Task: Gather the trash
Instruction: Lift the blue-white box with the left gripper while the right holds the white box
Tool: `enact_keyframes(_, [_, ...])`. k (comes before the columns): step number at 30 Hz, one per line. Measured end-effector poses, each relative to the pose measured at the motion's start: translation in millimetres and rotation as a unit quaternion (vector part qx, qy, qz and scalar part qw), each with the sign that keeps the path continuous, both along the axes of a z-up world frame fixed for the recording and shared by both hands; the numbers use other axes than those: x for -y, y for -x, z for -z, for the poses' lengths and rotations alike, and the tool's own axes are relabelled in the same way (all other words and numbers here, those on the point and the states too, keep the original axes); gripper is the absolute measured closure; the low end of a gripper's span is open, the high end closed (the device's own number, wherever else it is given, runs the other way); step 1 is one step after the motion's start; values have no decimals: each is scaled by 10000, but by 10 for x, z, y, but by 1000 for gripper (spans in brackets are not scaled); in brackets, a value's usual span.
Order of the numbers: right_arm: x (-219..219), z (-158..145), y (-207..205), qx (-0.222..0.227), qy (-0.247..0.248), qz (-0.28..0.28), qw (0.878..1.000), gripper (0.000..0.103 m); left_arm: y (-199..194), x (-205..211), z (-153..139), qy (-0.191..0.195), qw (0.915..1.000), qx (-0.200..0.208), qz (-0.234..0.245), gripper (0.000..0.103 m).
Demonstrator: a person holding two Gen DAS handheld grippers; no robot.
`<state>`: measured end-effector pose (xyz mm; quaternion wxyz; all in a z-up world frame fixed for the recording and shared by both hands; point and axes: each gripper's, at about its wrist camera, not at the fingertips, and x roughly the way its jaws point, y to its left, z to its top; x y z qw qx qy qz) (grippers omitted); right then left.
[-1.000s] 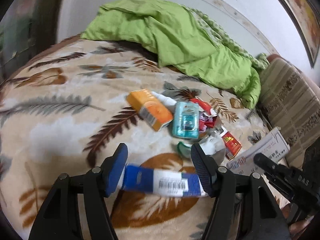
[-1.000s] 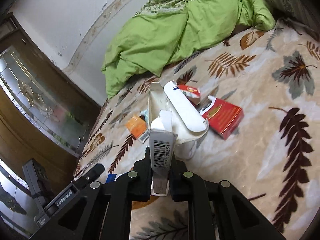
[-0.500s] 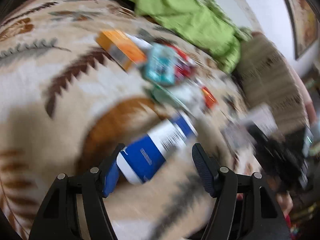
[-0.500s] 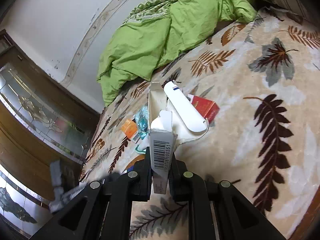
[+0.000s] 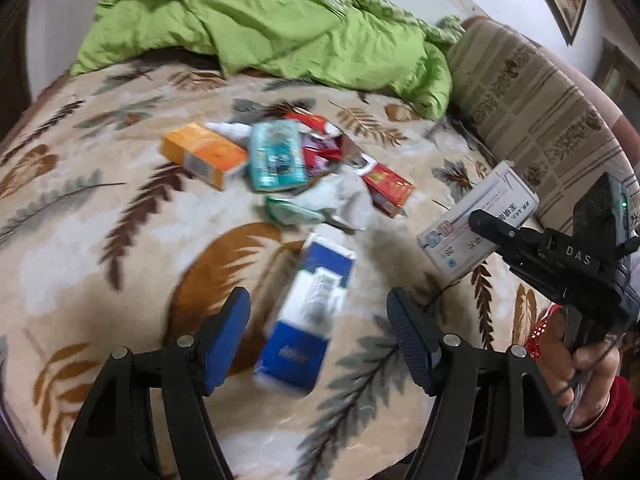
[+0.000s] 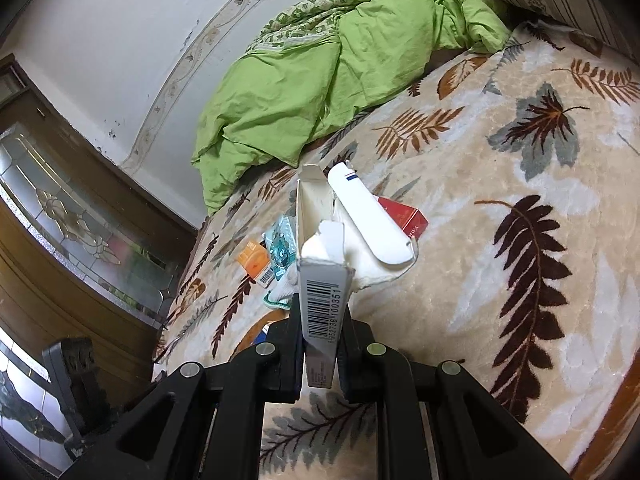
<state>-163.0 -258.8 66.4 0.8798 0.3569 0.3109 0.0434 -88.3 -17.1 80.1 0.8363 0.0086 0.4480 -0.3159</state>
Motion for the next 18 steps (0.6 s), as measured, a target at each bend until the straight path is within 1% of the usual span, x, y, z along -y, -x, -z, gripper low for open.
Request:
enact_keyframes(2, [-2, 11, -9, -29, 8, 2, 10000, 89, -22, 121, 75, -151, 9999, 15, 55, 33])
enact_keyframes(4, [-20, 7, -11, -42, 80, -22, 10000, 89, -66, 222, 192, -477, 9988, 5, -50, 33])
enact_keyframes(6, [-44, -9, -12, -53, 210, -46, 9998, 89, -106, 253, 282, -559, 9983, -30, -141, 34])
enact_keyframes(8, [-68, -9, -23, -74, 293, -99, 9995, 89, -157, 265, 361, -628, 9976, -41, -275, 44])
enact_keyframes(9, [-80, -7, -32, -91, 324, -114, 9994, 89, -185, 265, 397, -634, 9975, -73, -305, 53])
enact_keyframes(10, [-97, -2, -36, -108, 356, -129, 9992, 89, -211, 255, 426, -598, 9976, -126, -330, 59])
enact_keyframes(12, [-133, 3, -63, -123, 432, -196, 9988, 89, -219, 248, 463, -613, 9974, -123, -358, 61])
enact_keyframes(14, [-188, -5, -82, -120, 560, -250, 9980, 89, -179, 258, 455, -647, 9972, 27, -376, 62])
enact_keyframes(15, [-220, -11, -91, -113, 628, -283, 9976, 89, -157, 254, 449, -642, 9971, 73, -397, 64])
enact_keyframes(18, [-316, -23, -97, -105, 824, -372, 9959, 89, -53, 176, 375, -435, 9974, 207, -532, 67])
